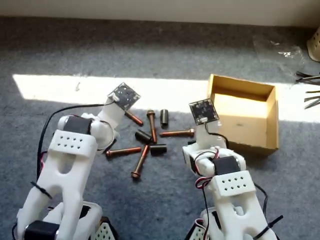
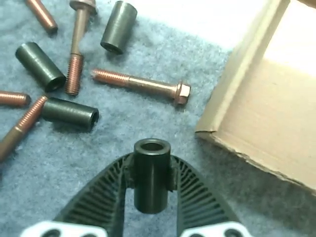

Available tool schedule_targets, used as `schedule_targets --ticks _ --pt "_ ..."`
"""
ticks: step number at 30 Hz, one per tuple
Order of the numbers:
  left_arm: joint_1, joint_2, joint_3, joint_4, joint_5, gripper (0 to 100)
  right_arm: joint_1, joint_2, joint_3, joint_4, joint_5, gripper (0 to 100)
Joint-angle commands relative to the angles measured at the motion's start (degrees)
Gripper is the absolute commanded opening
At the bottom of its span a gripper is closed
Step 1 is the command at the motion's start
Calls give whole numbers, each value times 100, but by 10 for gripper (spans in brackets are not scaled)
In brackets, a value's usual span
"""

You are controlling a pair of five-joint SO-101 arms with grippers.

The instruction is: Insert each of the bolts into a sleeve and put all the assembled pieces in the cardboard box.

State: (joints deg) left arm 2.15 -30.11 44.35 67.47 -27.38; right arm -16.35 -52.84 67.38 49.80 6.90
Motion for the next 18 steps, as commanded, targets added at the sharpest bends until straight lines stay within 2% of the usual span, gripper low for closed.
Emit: schedule_targets --ticks 1,3,5,8,9,12,14,18 --pt "101 514 -365 -88 -1424 8 84 -127 -31 -303 -18 4" --pt "101 673 -365 -105 -1952 8 84 -127 -22 -347 -18 4" --pt "101 725 -365 -281 -2180 8 84 -127 -22 -347 -9 4" --pt "101 725 -374 -879 -2127 8 84 -127 -22 -365 -9 4" --pt "119 743 -374 -1125 -1890 8 84 -127 -22 -365 -9 4" --pt "207 769 -365 -1679 -290 8 84 -127 -22 -365 -9 4" --pt "330 769 -356 -1732 967 8 84 -127 -22 -365 -9 4" --pt "549 769 -374 -1846 2822 8 92 -127 -22 -365 -9 4"
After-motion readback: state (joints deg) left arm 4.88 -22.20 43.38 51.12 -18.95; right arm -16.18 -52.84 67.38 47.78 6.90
